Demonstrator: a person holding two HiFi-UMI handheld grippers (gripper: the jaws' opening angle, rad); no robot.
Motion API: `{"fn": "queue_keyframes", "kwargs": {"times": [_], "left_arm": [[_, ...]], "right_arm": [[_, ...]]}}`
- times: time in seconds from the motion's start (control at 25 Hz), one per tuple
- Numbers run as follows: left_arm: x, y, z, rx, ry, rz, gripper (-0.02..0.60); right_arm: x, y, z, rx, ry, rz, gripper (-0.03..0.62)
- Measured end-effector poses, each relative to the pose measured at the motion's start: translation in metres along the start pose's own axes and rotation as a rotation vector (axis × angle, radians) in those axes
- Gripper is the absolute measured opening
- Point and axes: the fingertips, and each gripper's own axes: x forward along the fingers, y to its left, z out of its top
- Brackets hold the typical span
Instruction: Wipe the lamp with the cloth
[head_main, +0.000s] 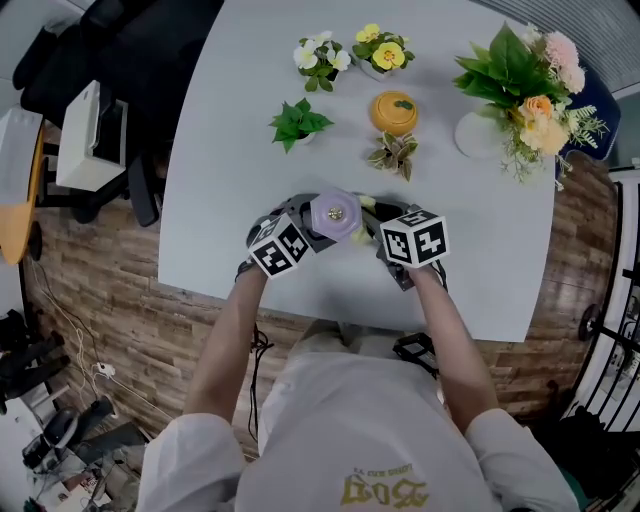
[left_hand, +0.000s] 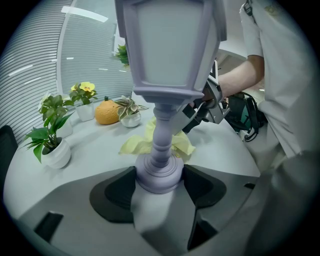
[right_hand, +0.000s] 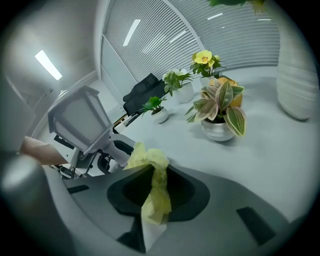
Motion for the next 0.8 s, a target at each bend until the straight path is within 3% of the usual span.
{"fn": "queue_keyframes", "kwargs": {"times": [0.28, 0.64, 0.8], "left_arm": [[0.001, 0.0, 0.0, -0.001, 0.001, -0.002, 0.305], [0.0, 0.0, 0.0, -0.002, 0.002, -0.002, 0.305], [0.0, -0.001, 0.0, -0.002, 0.003, -0.006, 0.305]], "right_arm": [[0.006, 0.013, 0.019, -0.036, -0.039, 0.079, 0.086], [0.002, 0.036, 0.042, 0.072, -0.103, 0.322, 0.086], [0.0, 0.038, 0.042, 0.077, -0.096, 0.375, 0.086]]}}
